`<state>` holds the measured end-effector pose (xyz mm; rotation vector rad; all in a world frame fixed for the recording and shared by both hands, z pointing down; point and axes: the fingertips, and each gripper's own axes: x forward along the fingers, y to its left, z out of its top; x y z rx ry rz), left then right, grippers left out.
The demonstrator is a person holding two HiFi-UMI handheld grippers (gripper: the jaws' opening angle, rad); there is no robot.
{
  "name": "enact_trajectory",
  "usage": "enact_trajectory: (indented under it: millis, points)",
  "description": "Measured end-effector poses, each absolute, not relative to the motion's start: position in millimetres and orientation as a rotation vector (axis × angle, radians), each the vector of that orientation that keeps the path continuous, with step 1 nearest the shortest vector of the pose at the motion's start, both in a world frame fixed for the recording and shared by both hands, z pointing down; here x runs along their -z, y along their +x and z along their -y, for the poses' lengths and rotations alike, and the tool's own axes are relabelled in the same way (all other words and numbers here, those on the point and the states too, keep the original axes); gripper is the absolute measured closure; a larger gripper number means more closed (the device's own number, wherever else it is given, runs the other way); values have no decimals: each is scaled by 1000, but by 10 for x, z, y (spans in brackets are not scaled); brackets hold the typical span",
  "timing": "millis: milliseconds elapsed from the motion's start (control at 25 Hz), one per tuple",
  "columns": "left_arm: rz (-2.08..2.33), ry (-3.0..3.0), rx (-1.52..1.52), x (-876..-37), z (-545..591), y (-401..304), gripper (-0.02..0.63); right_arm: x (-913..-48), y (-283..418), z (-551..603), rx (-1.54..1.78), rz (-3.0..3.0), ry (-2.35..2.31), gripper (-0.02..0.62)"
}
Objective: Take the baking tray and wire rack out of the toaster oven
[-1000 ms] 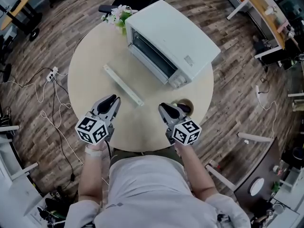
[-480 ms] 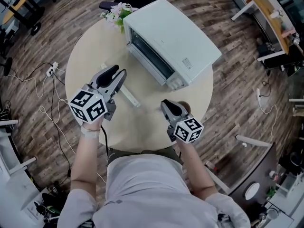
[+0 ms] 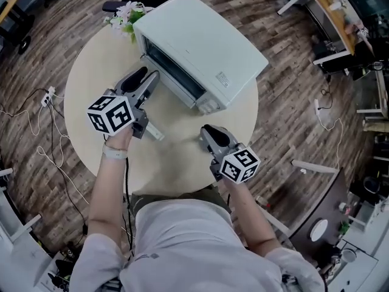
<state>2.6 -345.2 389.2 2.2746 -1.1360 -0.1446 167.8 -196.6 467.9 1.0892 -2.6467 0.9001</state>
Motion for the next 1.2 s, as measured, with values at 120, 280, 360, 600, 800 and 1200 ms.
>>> enact_trajectory:
  millis: [120,280,360,600,800,1200]
  points:
    - [1118,2216,155,-4156,3590,44,414,-4584,1747,1989,-885,2639,1118,546]
    - [1068,2126,206,-4531,3764,164,394,-4552,1884,2008,-870,2609,1155,546]
    - [1049,2086,231,-4713,3852,245,387,-4565,1969,2010,-874,2587,1180,546]
    - [981,2006,274,-5159,4084,492,385,-4647,2136,1979,-890,2527,1253,546]
    - [942,1933,299,-5444,4236,654,380,-4738,2283,1913,-913,2464,1320,546]
    - [846,1864,352,-5667,4436,917,380,-4797,2490,1703,-948,2375,1454,546]
